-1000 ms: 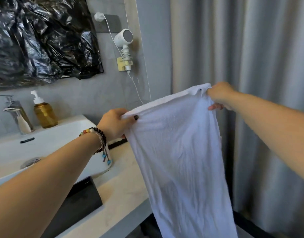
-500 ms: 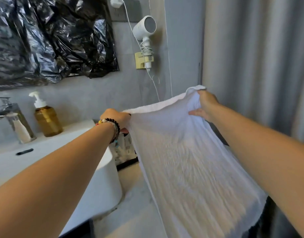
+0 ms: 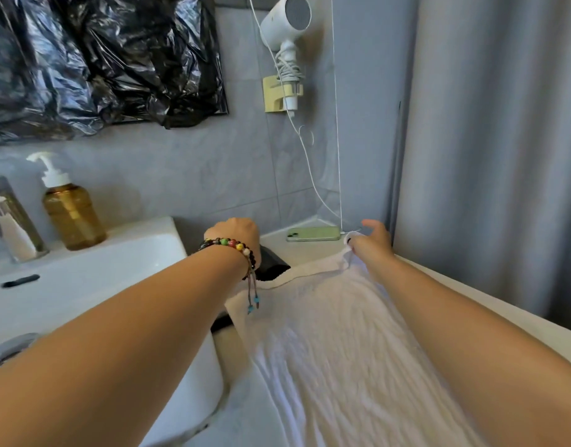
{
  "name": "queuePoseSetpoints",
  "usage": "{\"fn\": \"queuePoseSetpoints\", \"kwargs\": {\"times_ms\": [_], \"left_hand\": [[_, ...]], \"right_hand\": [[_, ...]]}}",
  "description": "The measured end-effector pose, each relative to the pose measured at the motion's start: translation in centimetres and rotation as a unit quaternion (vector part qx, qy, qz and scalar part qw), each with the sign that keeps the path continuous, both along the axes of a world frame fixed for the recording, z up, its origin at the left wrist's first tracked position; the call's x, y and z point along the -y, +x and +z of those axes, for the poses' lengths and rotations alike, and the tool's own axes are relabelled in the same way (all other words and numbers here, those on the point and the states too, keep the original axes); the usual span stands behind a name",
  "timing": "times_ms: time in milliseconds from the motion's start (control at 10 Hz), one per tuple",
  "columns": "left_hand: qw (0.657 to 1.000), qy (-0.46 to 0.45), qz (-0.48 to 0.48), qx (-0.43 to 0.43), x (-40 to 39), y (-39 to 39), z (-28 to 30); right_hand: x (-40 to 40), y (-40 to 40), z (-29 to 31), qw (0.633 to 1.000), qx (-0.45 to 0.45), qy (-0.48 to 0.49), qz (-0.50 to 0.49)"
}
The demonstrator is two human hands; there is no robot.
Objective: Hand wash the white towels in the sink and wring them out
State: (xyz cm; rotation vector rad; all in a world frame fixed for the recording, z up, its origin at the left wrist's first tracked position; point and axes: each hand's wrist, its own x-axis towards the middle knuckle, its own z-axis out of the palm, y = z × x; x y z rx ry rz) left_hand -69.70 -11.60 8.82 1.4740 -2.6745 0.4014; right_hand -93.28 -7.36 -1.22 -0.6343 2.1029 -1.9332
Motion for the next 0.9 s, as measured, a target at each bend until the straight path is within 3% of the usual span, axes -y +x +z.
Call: {"fn": "queuePoseSetpoints", "kwargs": {"times_ms": [100, 200, 300, 400, 500, 700, 800, 900], "left_hand": [[0.996, 0.043, -0.077, 0.031, -2.1, -0.9, -0.5], [0.981, 0.154, -0.12, 0.003, -4.7, -1.6, -4.5], [0.963, 0.234, -0.13, -0.033, -6.0, -1.5, -9.0], [0.953, 0.248, -0.172, -0.037, -6.0, -0.2, -12.0], [0.948, 0.228, -0.221, -0.029, -5.9, 1.0, -13.6], [0.949, 0.235, -0.208, -0.039, -6.0, 0.7, -13.8], [0.949, 0.238, -0.196, -0.058, -6.3, 1.0, -13.3], [0.942, 0.244, -0.191, -0.129, -7.1, 1.7, -11.7]], "right_hand": [[-0.8, -0.6, 0.3, 0.982, -0.171, 0.076, -0.022], [-1.0, -1.5, 0.9, 0.967, -0.212, 0.141, -0.035], [0.1, -2.0, 1.5, 0.974, -0.196, 0.108, -0.025], [1.3, -1.9, 0.7, 0.989, -0.123, 0.055, 0.054], [1.6, -1.3, -1.0, 0.973, -0.099, 0.139, 0.157], [-2.5, 2.9, -2.1, 0.948, -0.228, 0.11, 0.193], [-7.4, 5.7, -2.6, 0.911, -0.325, 0.172, 0.185], [-11.3, 7.8, -2.2, 0.906, -0.324, 0.2, 0.184]]}}
